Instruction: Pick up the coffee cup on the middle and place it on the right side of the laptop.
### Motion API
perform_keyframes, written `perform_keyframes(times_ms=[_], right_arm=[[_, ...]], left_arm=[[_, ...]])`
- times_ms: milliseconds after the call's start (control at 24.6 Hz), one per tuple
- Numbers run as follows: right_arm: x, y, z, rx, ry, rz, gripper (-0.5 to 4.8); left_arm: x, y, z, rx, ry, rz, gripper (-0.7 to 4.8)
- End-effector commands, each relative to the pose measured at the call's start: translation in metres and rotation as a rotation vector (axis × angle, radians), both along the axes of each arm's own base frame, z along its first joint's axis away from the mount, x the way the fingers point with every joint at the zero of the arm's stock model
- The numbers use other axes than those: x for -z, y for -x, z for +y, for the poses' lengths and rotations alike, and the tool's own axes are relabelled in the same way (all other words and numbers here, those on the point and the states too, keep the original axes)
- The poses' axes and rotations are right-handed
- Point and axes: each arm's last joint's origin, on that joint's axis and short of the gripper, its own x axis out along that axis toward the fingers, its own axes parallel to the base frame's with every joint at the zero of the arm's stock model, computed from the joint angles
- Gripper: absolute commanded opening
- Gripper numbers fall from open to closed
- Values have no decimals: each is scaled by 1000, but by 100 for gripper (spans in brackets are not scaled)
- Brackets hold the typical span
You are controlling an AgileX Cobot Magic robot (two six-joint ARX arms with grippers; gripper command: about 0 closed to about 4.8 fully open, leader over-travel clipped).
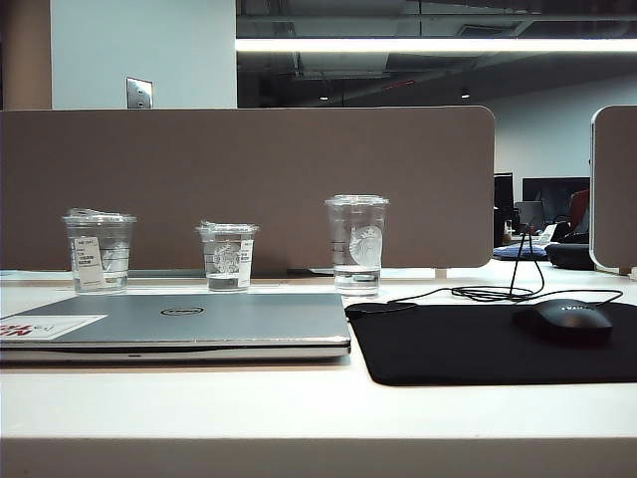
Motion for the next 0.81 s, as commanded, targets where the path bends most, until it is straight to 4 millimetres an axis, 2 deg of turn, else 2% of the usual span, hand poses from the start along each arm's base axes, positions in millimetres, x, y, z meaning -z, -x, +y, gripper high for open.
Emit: perform_keyframes(times_ms=[41,284,446,527,568,609,811], right_arm=[[1,0,0,-3,-1,-7,-5],[1,0,0,-4,-2,-6,-6],[-2,0,0,8,-162,-39,-6],[-4,0,-1,28,-234,-59,-5],[-10,2,-1,25,-271,-78,-6],[-21,4,-1,2,-277,-104,-6],[-69,17,0,-18,-282,-186,-6]], left_arm=[[-2,0,0,4,5,-15,-6],[-3,0,0,3,42,-15,-6],[-15,2,1,-39,106,-48,-6],[-29,6,2,-62,113,-79,-6],[-47,10,2,-68,112,-107,-6],[-64,12,2,-68,113,-128,-6],[-115,6,2,-63,111,-151,-6]])
